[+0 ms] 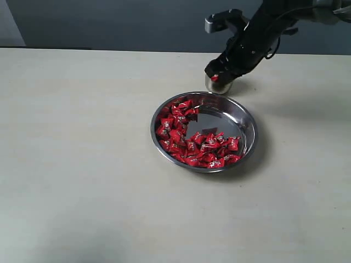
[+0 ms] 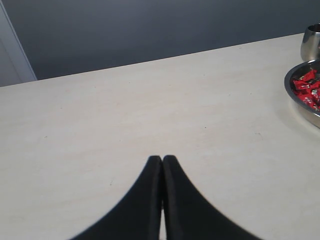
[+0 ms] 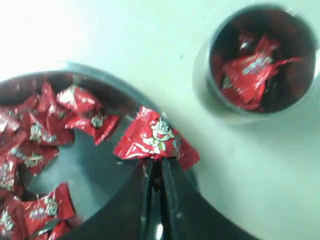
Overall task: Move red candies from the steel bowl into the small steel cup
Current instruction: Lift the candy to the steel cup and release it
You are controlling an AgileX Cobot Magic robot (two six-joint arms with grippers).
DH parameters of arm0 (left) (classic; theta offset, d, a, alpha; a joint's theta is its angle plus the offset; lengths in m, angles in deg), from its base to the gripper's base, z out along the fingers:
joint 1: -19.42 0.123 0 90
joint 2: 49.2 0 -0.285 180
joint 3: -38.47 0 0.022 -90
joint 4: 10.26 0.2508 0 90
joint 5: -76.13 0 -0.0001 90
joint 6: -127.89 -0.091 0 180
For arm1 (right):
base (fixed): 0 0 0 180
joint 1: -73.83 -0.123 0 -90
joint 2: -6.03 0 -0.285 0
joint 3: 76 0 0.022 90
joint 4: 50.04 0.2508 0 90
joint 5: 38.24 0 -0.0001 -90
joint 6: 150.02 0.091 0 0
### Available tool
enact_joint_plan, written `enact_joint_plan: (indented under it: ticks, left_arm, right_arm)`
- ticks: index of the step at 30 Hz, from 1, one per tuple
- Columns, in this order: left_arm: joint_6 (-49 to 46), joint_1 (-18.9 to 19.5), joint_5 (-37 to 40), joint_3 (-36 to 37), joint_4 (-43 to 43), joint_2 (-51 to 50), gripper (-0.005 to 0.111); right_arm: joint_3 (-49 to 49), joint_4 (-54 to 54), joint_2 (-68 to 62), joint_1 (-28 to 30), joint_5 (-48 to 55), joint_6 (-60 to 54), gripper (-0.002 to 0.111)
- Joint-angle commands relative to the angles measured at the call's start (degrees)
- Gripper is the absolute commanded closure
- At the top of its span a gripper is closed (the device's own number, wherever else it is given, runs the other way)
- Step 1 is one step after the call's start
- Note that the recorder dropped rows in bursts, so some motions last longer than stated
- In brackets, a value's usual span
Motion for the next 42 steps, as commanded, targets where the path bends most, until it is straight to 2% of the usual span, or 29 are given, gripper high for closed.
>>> enact_joint_plan:
  ticks: [1, 9, 20, 30, 36, 40, 42]
  left_arm:
    - [0.32, -0.60, -0.20, -0.06, -0.02, 0.25, 0.106]
    - [0.32, -0.60, -0.20, -0.06, -0.02, 0.25, 0.106]
    - [0.32, -0.60, -0.20, -0.06, -0.02, 0.25, 0.106]
    - [0.32, -0.60, -0.20, -0.06, -0.02, 0.25, 0.106]
    - [0.32, -0.60, -0.20, -0.06, -0.02, 0.25, 0.106]
    - [0.32, -0.60, -0.20, -0.06, -0.02, 0.25, 0.106]
    - [0.32, -0.60, -0.20, -0.06, -0.02, 0.25, 0.106]
  right_arm:
    - [0.44, -0.40, 1.27, 0.17, -7.63, -0.49, 0.101]
    - [0.44, -2.69, -0.04, 0.29, -18.55, -0.49, 0.101]
    - [0.44, -3.89, -3.18, 0.29, -23.13, -0.22, 0.101]
    - [0.44, -4.50, -3.35, 0.29, -23.34, 0.13, 0.101]
    - [0.44, -4.25, -3.35, 1.69, -23.14, 4.12, 0.101]
    - [0.44, -4.13, -3.35, 2.28, -21.38, 4.43, 0.093]
    - [0.44, -4.13, -3.35, 2.28, -21.38, 4.43, 0.093]
